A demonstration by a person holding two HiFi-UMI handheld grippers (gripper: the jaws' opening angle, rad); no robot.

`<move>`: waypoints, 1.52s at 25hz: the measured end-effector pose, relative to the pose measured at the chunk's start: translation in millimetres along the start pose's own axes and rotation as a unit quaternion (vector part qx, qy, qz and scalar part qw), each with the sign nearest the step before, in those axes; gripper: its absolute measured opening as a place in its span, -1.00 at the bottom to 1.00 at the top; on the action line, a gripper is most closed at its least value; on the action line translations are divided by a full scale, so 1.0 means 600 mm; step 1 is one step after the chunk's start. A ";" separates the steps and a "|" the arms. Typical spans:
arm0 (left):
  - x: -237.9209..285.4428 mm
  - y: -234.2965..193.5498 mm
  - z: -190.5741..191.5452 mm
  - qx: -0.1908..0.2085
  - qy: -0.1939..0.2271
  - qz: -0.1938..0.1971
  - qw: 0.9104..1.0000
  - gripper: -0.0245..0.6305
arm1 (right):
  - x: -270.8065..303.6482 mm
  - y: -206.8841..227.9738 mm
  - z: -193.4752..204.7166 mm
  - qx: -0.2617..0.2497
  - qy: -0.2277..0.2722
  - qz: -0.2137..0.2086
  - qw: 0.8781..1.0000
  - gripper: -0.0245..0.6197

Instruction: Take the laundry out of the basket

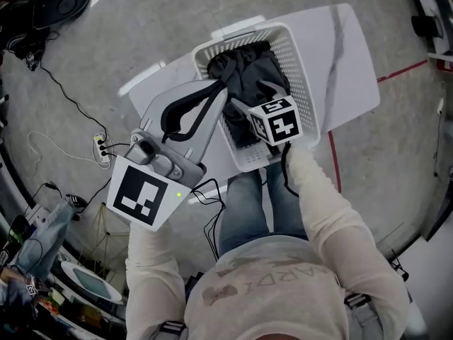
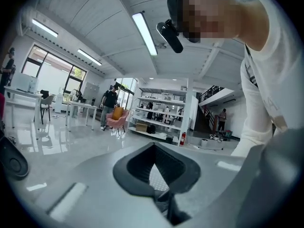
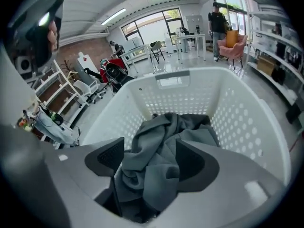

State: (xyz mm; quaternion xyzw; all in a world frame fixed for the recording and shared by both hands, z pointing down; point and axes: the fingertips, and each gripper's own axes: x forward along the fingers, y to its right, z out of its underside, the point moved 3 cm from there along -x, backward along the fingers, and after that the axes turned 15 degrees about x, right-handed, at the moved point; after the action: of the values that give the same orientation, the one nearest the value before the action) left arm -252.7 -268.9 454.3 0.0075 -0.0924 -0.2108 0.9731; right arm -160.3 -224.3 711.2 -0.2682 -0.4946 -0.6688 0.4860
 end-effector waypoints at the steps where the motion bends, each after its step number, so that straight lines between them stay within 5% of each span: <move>1: 0.004 0.001 0.012 0.000 -0.001 0.005 1.000 -0.92 | 0.019 0.005 0.008 -0.009 -0.007 0.011 1.000 0.25; 8: 0.011 0.012 0.056 -0.006 -0.004 0.017 1.000 -0.92 | 0.114 0.027 0.073 -0.080 -0.107 0.054 0.990 0.58; 16: -0.004 0.014 0.089 -0.014 -0.009 0.014 1.000 -0.92 | 0.201 0.068 0.113 -0.143 -0.198 0.092 0.965 0.64; 20: -0.015 0.011 0.102 -0.013 -0.014 0.010 1.000 -0.92 | 0.237 0.110 0.122 -0.158 -0.206 0.140 0.956 0.61; 27: -0.021 0.022 0.100 -0.010 -0.016 0.000 1.000 -0.92 | 0.197 0.057 0.113 -0.149 -0.196 0.093 0.965 -0.16; 32: -0.029 0.035 0.083 -0.005 -0.019 -0.013 1.000 -0.92 | 0.153 0.064 0.104 -0.108 -0.173 0.058 0.977 -0.33; 38: -0.036 0.060 0.039 0.003 -0.018 -0.034 0.999 -0.92 | 0.040 0.017 0.048 -0.039 -0.071 -0.039 0.996 -0.34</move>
State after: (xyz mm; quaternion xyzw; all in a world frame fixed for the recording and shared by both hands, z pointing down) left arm -261.6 -226.4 475.3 0.0094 -0.1100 -0.2440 0.9635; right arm -163.5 -207.4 746.1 -0.3142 -0.5115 -0.6855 0.4120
